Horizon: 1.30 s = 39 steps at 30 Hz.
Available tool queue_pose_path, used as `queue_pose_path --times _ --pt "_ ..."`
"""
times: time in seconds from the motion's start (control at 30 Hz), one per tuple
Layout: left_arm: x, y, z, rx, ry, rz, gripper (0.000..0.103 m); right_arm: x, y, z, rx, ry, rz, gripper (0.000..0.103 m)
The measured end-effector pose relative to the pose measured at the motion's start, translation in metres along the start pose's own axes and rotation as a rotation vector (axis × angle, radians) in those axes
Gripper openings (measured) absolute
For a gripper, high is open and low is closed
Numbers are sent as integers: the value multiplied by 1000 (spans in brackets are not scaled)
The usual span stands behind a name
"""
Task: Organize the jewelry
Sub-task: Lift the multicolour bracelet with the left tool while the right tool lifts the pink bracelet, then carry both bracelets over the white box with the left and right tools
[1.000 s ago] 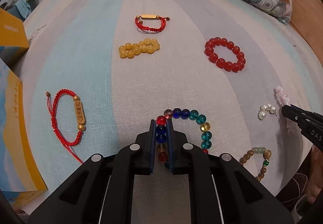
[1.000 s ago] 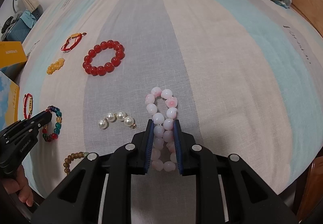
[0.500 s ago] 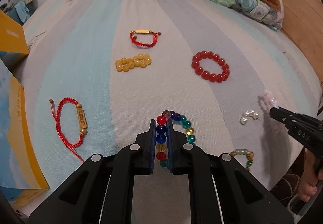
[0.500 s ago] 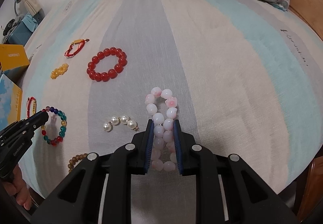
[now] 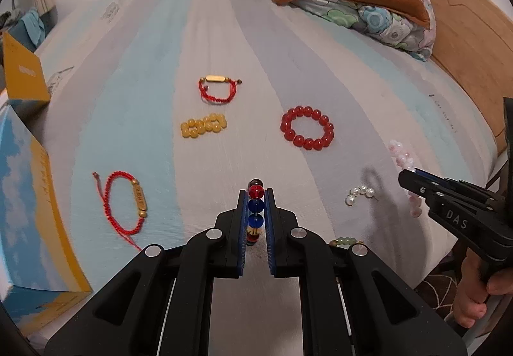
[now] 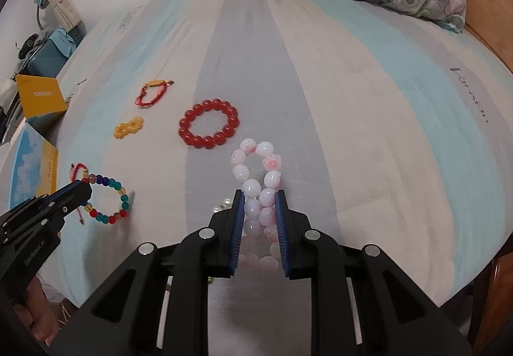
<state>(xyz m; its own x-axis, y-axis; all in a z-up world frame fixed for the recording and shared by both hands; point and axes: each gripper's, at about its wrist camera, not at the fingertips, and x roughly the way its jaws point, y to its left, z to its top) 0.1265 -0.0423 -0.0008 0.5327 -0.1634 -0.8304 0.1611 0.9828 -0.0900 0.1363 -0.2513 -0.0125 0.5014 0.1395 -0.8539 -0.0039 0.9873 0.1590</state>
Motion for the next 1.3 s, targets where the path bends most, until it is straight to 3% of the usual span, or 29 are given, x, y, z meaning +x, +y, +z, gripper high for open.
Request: queue_pose_path --times 0.2,0.5,0.97,1.3 --pt "-28 10 12 -13 -41 10 9 -14 20 10 -15 -23 17 18" --pt "-70 46 27 -55 -99 30 9 -37 79 31 -88 -70 36 18" --pt "-141 129 32 -147 -196 114 9 -62 216 47 -259 -121 109 18" --pt "-184 209 -1 -258 -240 217 9 -72 325 29 -411 -129 196 18"
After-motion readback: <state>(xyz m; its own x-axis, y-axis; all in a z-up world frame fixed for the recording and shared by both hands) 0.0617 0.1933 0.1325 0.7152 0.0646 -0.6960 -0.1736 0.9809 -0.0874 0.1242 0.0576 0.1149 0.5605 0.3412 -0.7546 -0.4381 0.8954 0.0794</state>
